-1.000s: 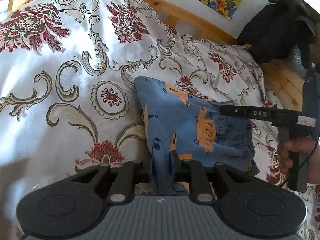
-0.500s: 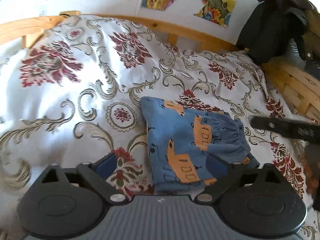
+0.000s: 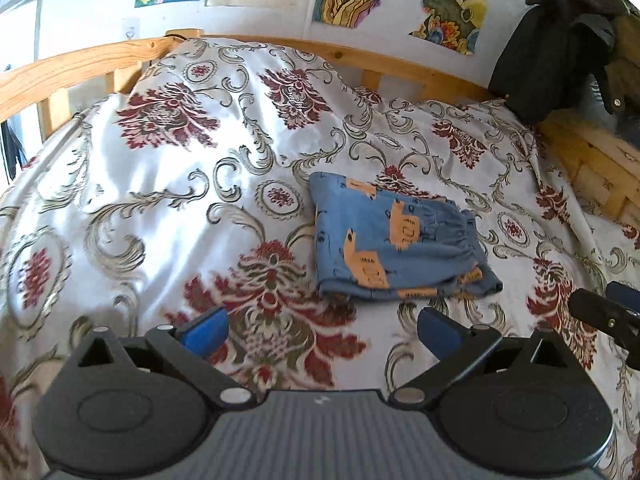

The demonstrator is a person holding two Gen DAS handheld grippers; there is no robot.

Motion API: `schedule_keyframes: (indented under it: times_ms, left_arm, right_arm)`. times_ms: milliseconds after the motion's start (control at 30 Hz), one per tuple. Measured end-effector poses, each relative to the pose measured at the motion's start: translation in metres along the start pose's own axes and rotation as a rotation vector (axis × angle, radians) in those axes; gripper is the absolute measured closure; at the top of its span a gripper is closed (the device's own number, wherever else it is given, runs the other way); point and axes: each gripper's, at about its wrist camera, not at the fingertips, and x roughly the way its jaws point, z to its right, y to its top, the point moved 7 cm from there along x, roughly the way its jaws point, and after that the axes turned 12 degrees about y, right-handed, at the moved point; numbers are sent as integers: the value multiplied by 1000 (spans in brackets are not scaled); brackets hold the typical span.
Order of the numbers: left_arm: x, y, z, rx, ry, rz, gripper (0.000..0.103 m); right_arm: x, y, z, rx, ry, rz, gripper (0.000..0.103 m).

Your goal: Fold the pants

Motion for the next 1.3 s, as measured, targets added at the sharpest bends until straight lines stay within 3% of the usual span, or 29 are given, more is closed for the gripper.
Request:
schedule_keyframes:
  times_ms: [433, 1300]
  left_arm:
    - [-16, -14, -3, 37, 41, 12, 0]
    - [-7, -20, -4, 47, 40, -18, 0]
  right_arm:
    - [-18, -16, -4, 3, -5, 2, 1]
    - [-16, -17, 0, 16, -12, -2, 1]
